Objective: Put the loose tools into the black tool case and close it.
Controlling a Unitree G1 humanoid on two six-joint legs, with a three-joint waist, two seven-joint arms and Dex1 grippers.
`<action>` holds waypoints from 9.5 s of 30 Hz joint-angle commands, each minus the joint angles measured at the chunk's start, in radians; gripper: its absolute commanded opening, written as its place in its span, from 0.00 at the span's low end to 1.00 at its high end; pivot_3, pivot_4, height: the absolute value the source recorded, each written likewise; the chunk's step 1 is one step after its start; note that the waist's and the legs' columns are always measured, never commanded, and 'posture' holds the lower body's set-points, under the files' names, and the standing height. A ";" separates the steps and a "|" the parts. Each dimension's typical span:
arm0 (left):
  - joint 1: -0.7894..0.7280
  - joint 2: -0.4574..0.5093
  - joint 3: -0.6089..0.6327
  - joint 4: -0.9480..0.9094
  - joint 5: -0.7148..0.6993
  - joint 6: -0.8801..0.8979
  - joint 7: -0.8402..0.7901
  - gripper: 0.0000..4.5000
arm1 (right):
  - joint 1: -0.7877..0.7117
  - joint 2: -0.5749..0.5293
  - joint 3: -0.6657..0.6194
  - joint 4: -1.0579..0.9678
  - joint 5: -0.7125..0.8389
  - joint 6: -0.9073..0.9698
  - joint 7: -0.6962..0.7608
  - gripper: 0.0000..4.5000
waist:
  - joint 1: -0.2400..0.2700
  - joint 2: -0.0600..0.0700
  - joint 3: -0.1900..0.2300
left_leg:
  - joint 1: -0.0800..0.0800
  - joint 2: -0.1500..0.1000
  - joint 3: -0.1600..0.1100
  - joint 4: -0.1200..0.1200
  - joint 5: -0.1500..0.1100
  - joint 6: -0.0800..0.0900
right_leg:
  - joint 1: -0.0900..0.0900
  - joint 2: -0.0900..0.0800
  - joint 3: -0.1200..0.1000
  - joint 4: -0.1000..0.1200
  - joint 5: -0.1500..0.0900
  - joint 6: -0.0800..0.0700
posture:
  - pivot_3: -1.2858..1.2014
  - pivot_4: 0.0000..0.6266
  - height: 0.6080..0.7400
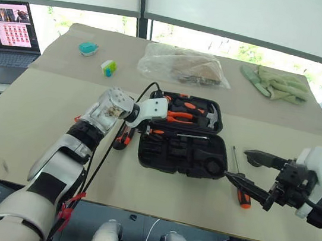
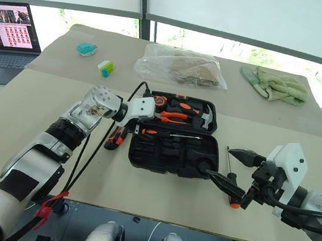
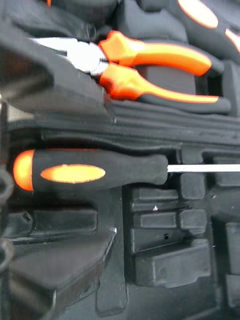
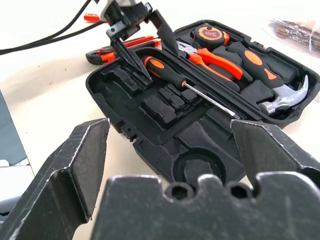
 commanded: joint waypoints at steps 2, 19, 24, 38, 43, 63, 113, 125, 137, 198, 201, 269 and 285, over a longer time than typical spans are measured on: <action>-0.036 -0.015 0.033 0.009 -0.007 -0.041 -0.003 0.47 | -0.019 0.001 -0.003 0.001 -0.009 -0.023 -0.015 1.00 | -0.001 0.000 0.000 | 0.000 0.000 0.000 0.000 0.000 0.000 | 0.000 0.000 0.000 0.000 0.000 0.000 | 0.52 0.24 1.00; 0.000 -0.089 -0.029 0.098 0.093 -0.116 0.035 0.01 | -0.010 0.017 0.012 0.011 -0.077 -0.035 -0.027 1.00 | -0.001 0.000 0.000 | 0.000 0.000 -0.001 0.001 0.000 0.000 | 0.000 0.000 0.000 0.000 0.000 0.000 | 0.52 0.24 1.00; -0.004 -0.106 -0.067 0.179 0.173 -0.212 0.114 0.01 | -0.019 0.021 0.010 0.006 -0.060 -0.025 -0.036 1.00 | 0.003 0.001 0.000 | 0.000 -0.001 -0.002 0.002 0.000 0.000 | 0.002 0.000 0.000 0.001 0.000 0.000 | 0.52 0.24 1.00; -0.070 -0.114 0.106 0.157 0.002 -0.050 0.018 0.01 | -0.015 0.026 0.012 0.008 -0.058 -0.027 -0.041 1.00 | -0.003 0.001 -0.001 | -0.002 -0.001 -0.005 0.011 0.000 0.002 | 0.001 0.001 -0.001 0.009 0.000 0.002 | 0.52 0.24 1.00; -0.077 -0.129 0.069 0.218 0.055 -0.111 0.052 0.01 | -0.030 0.028 0.024 0.011 -0.055 -0.026 -0.048 1.00 | -0.003 0.001 -0.001 | -0.002 -0.001 -0.005 0.011 0.000 0.002 | 0.001 0.000 0.000 0.008 0.000 0.002 | 0.52 0.24 1.00; -0.060 -0.145 0.103 0.255 0.028 -0.190 0.002 0.01 | 0.044 0.039 -0.021 -0.007 -0.076 -0.020 -0.092 1.00 | -0.001 0.001 -0.001 | 0.001 -0.002 -0.006 0.011 0.000 0.002 | 0.005 0.000 -0.001 0.008 0.000 0.002 | 0.52 0.24 1.00; 0.218 0.298 0.225 -0.694 -0.540 0.486 -0.302 1.00 | 0.158 0.487 0.193 0.137 -0.413 -0.022 -0.529 0.24 | -0.025 0.017 -0.006 | 0.000 -0.005 -0.012 0.010 0.000 0.002 | 0.002 0.001 0.001 0.015 -0.007 -0.001 | 0.52 0.24 1.00; 0.268 0.374 0.263 -0.765 -0.588 0.531 -0.290 1.00 | -0.060 0.265 -0.014 0.055 -0.164 0.038 -0.368 0.24 | -0.033 0.019 -0.005 | 0.000 -0.005 -0.011 0.010 0.000 0.002 | 0.001 0.001 0.002 0.015 -0.006 0.000 | 0.52 0.24 1.00; 0.405 0.490 0.337 -0.843 -0.622 0.586 -0.238 1.00 | -0.662 0.029 0.634 0.615 -0.465 -0.402 0.347 0.24 | -0.022 0.017 -0.001 | 0.000 -0.005 -0.013 0.008 0.001 0.003 | 0.000 0.002 0.001 0.014 -0.007 -0.002 | 0.52 0.24 1.00; 0.411 0.505 0.343 -0.861 -0.630 0.561 -0.128 1.00 | -0.867 0.308 0.777 1.168 -0.816 -0.698 0.456 0.00 | -0.026 0.015 0.002 | 0.000 -0.006 -0.012 0.008 0.001 0.002 | -0.001 0.002 0.000 0.016 -0.007 -0.002 | 0.52 0.24 1.00; 0.408 0.497 0.337 -0.855 -0.622 0.558 -0.126 1.00 | -0.873 0.312 0.803 1.195 -0.874 -0.736 0.418 0.00 | -0.026 0.015 0.002 | 0.000 -0.006 -0.012 0.008 0.001 0.002 | 0.000 0.002 0.000 0.016 -0.007 -0.002 | 0.52 0.24 1.00; -0.143 0.303 0.015 0.568 0.199 0.160 0.085 0.64 | -0.397 -0.026 0.201 -0.120 0.115 0.105 -0.015 1.00 | -0.023 0.002 0.006 | 0.000 -0.011 -0.012 -0.005 0.004 0.002 | -0.001 -0.007 -0.007 0.014 -0.009 -0.002 | 0.52 0.24 1.00; -0.166 0.232 0.137 0.078 -0.001 0.117 -0.238 0.09 | -0.008 -0.055 -0.031 -0.199 0.143 0.108 -0.016 1.00 | 0.009 -0.001 0.007 | -0.005 -0.013 -0.015 -0.001 0.004 0.002 | 0.000 -0.009 -0.011 0.013 -0.009 0.000 | 0.52 0.24 1.00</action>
